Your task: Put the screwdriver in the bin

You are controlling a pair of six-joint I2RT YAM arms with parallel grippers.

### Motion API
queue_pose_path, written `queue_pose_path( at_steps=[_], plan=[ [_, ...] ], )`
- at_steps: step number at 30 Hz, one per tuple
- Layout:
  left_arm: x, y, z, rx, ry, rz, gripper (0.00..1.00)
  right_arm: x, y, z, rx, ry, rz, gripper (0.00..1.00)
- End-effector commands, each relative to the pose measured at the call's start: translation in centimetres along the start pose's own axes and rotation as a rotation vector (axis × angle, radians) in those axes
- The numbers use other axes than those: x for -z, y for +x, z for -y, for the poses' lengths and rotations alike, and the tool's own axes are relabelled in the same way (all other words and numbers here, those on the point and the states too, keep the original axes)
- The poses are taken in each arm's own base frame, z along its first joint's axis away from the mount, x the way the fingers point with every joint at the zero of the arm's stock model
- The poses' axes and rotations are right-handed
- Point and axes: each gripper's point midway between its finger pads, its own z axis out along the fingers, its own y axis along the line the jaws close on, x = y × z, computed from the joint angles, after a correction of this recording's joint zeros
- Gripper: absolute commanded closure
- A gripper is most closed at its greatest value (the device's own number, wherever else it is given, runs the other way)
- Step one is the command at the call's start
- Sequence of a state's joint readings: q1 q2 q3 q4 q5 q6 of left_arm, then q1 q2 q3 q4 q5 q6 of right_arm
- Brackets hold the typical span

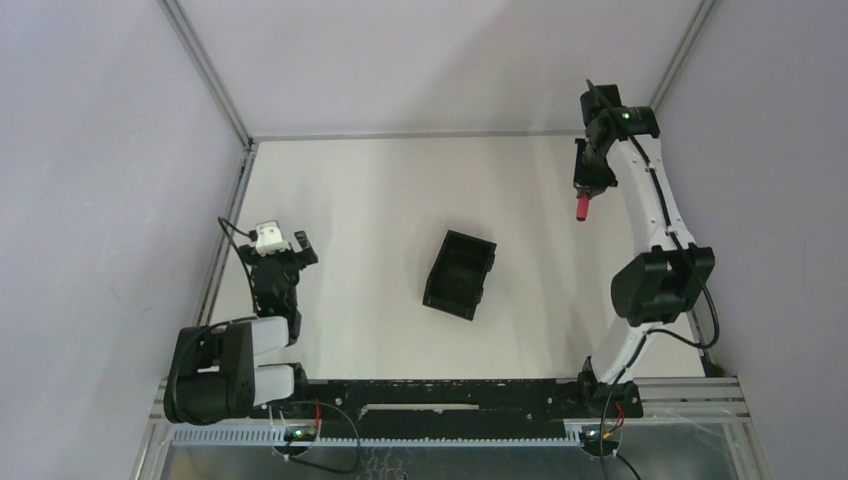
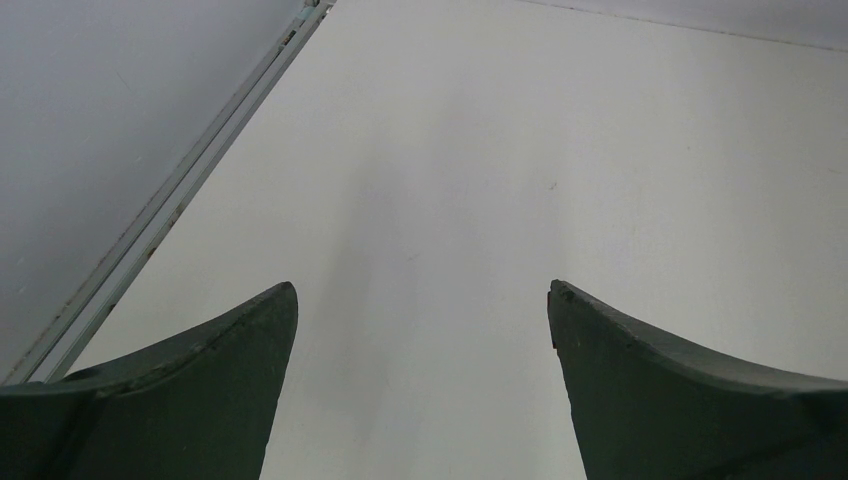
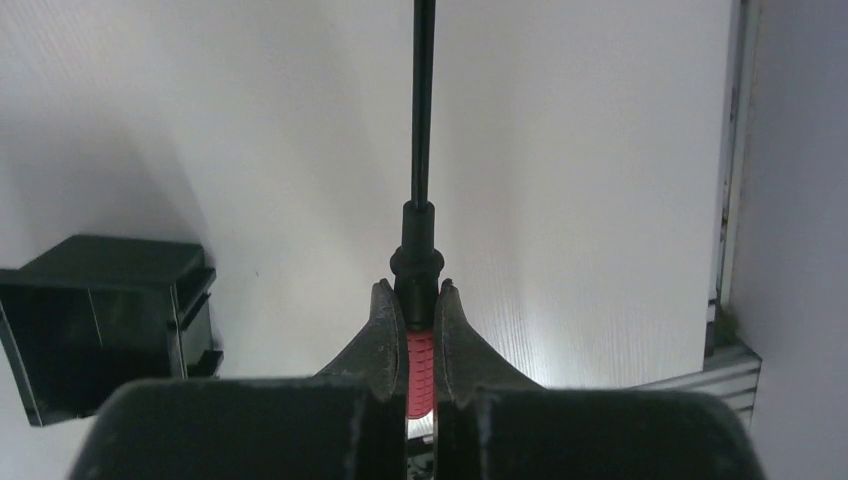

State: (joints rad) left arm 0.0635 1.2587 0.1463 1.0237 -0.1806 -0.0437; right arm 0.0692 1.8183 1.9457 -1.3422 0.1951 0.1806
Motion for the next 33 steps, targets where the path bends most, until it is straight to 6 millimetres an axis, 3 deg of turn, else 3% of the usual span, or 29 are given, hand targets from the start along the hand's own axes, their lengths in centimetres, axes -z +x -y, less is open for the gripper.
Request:
queue_pose_path(
  at_steps=[1, 4, 9, 12, 16, 19, 27, 33],
  plan=[
    [-1.0, -2.8, 0.4, -0.003, 0.006, 0.08, 0.0, 1.4, 2.9, -0.5, -0.008, 0.037, -0.054, 1.0],
    [-1.0, -2.8, 0.4, -0.004, 0.005, 0.079, 0.0, 2.3, 3.6, -4.2, 0.05, -0.021, -0.006, 1.0],
    [-1.0, -2.8, 0.4, -0.003, 0.005, 0.078, 0.0, 5.5, 7.1, -15.9, 0.306, -0.284, 0.066, 1.0],
    [-1.0, -2.8, 0.4, -0.003, 0.005, 0.08, 0.0, 7.3, 8.9, -19.8, 0.401, -0.351, 0.098, 1.0],
    [-1.0, -2.8, 0.4, -0.003, 0.005, 0.079, 0.0, 7.9, 11.0, -22.1, 0.443, -0.382, 0.127, 1.0],
    [-1.0, -2.8, 0.4, -0.004, 0.005, 0.079, 0.0, 6.6, 12.5, -23.6, 0.436, -0.424, 0.141, 1.0],
    [-1.0, -2.8, 0.4, -0.003, 0.006, 0.079, 0.0, -0.6, 16.6, -26.3, 0.421, -0.473, 0.056, 1.0],
    [-1.0, -2.9, 0.4, -0.003, 0.005, 0.08, 0.0, -4.9, 18.1, -25.5, 0.414, -0.361, 0.003, 1.0]
  ],
)
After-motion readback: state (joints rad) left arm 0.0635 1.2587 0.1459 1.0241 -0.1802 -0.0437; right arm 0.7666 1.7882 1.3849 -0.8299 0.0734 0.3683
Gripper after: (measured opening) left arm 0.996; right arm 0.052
